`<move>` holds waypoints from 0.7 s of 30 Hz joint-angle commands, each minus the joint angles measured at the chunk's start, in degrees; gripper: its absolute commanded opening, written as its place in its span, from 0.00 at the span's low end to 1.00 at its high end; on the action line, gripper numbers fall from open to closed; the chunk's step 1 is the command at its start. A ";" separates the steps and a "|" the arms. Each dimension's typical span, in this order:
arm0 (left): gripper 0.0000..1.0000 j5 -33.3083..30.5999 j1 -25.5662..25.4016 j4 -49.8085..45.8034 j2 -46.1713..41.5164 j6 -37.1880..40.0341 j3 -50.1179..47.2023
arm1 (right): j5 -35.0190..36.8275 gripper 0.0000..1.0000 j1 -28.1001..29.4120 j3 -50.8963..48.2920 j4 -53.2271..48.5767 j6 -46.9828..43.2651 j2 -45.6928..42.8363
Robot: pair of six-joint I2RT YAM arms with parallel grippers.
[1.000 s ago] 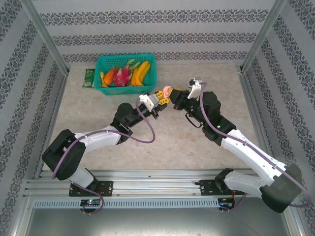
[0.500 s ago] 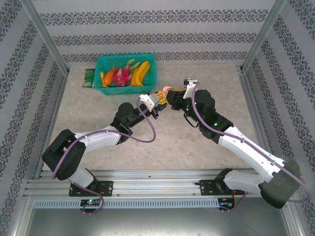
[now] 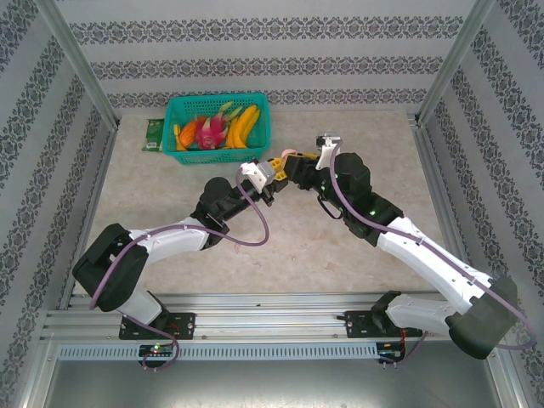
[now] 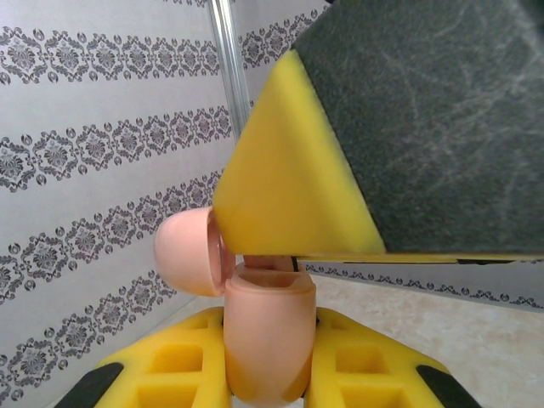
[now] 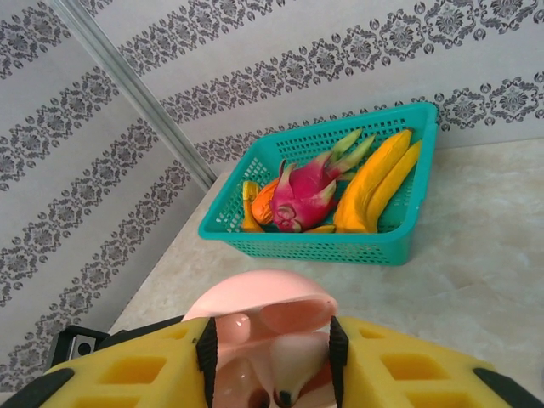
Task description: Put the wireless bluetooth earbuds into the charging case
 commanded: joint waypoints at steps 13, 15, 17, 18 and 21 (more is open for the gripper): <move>0.00 -0.45 -0.94 8.55 1.51 -3.76 -2.29 | -5.78 0.52 -4.27 2.15 0.80 6.80 0.60; 0.00 -0.50 -0.95 8.69 1.56 -3.72 -2.59 | -6.59 0.53 -4.75 2.26 1.35 7.63 0.82; 0.00 -0.60 -0.94 9.07 1.73 -3.88 -2.93 | -7.63 0.54 -5.15 2.53 1.81 8.21 0.86; 0.00 -0.73 -0.94 9.07 1.76 -3.84 -2.93 | -7.92 0.54 -5.28 2.71 1.90 8.41 0.87; 0.00 -0.89 -0.94 9.31 1.82 -3.88 -3.35 | -8.70 0.55 -5.66 2.82 2.17 9.04 0.72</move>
